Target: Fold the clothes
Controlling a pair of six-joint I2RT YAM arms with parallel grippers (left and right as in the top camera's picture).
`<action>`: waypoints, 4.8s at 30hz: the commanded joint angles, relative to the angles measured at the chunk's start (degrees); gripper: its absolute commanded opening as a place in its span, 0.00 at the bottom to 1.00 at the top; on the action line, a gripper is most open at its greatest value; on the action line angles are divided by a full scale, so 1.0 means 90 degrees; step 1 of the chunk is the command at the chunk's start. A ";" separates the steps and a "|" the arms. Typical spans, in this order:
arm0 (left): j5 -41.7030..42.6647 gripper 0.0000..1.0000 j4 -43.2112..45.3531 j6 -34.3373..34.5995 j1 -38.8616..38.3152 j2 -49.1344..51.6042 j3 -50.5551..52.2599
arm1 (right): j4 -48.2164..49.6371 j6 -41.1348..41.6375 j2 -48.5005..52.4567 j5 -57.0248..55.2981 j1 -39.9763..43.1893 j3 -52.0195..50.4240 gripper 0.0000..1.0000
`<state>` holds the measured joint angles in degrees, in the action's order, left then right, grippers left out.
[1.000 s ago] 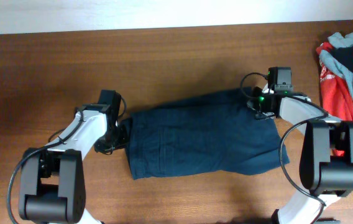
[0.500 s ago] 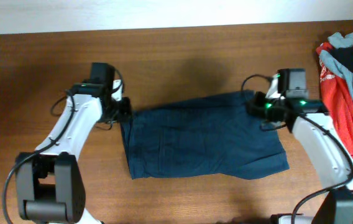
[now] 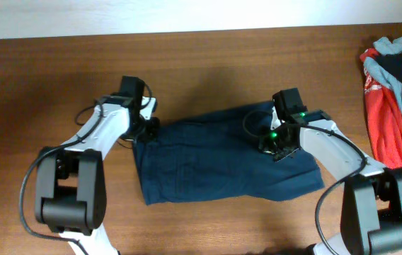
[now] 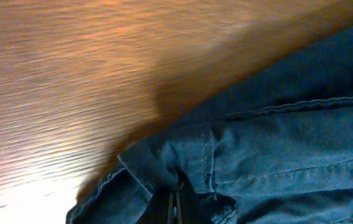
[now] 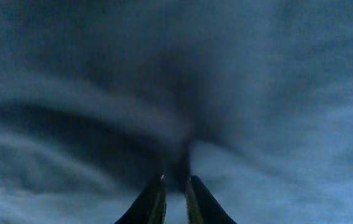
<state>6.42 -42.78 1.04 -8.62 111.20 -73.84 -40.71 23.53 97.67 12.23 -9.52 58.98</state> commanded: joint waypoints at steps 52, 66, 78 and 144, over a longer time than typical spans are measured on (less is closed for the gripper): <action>0.0355 0.12 -0.0593 0.2790 -0.0214 -0.1178 0.2820 | 0.2484 0.1280 0.1188 -0.0724 0.0580 0.0019 0.10; -0.0148 0.13 -0.1163 0.1615 0.0291 -0.1807 0.2086 | 0.1200 -0.0908 0.0017 0.1214 0.1477 0.0029 0.14; -0.0236 0.41 0.0750 0.0435 0.0296 -0.2181 0.1761 | -0.0668 -0.3602 -0.0763 0.1894 -0.0656 -0.0005 0.18; 0.1603 0.86 -0.0680 0.2174 0.1226 -0.3786 0.3575 | 0.0559 -0.1032 -0.0656 0.0746 0.0685 -0.0002 0.30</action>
<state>17.02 -51.24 18.02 2.33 77.67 -45.65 -34.72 16.05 98.72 17.58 -3.46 58.96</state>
